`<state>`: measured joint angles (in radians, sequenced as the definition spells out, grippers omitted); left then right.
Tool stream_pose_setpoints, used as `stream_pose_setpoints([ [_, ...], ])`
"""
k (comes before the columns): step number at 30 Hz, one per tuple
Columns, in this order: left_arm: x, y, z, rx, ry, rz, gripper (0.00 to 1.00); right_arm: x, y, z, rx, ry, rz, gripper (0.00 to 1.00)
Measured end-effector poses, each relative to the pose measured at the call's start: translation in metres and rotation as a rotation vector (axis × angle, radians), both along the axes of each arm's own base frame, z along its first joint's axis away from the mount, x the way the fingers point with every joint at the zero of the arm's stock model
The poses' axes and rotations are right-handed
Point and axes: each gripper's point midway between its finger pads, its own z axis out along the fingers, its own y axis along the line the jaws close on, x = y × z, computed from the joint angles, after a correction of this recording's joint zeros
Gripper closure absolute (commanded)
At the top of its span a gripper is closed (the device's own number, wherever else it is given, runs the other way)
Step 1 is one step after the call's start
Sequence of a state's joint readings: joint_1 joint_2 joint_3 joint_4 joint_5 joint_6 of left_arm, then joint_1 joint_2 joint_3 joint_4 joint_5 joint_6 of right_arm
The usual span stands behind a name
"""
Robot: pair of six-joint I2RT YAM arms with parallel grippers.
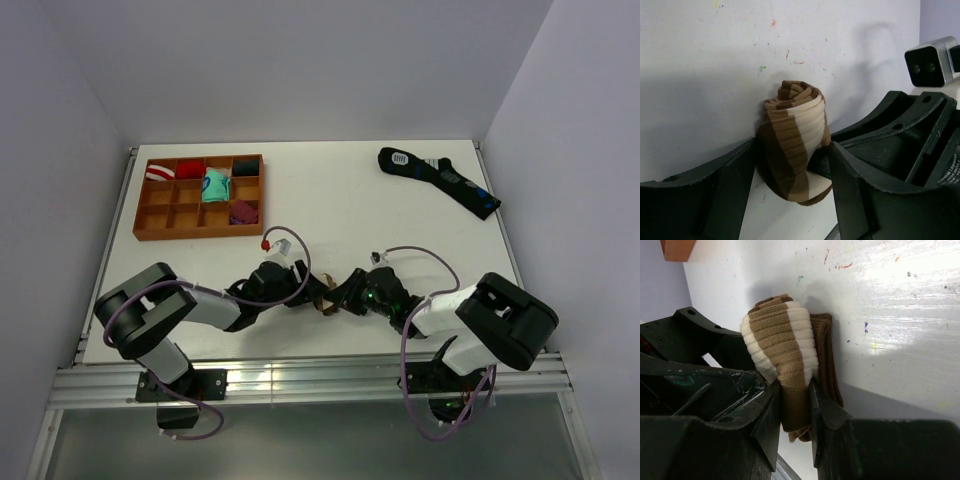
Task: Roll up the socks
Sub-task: Pick up the sock at the center of the board.
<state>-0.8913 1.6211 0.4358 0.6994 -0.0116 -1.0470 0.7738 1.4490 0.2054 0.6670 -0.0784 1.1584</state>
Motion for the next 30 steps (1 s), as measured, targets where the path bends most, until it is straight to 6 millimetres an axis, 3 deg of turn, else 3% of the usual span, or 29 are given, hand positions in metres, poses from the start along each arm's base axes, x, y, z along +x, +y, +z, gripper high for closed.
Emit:
stream_pose_setpoints([
  [5,-0.001,0.003,0.000,-0.026,0.024,-0.049,0.33,0.000,0.000,0.001,0.004,0.006,0.017,0.83],
  [23,0.011,-0.017,-0.003,-0.072,0.026,-0.103,0.39,0.000,0.010,-0.001,0.067,0.025,0.095,0.84],
  [26,0.013,-0.021,-0.005,-0.059,0.017,-0.101,0.45,0.000,0.011,-0.001,0.070,0.025,0.097,0.84],
  [30,0.015,-0.020,-0.009,-0.042,0.015,-0.095,0.61,0.000,0.011,-0.001,0.066,0.025,0.097,0.84],
])
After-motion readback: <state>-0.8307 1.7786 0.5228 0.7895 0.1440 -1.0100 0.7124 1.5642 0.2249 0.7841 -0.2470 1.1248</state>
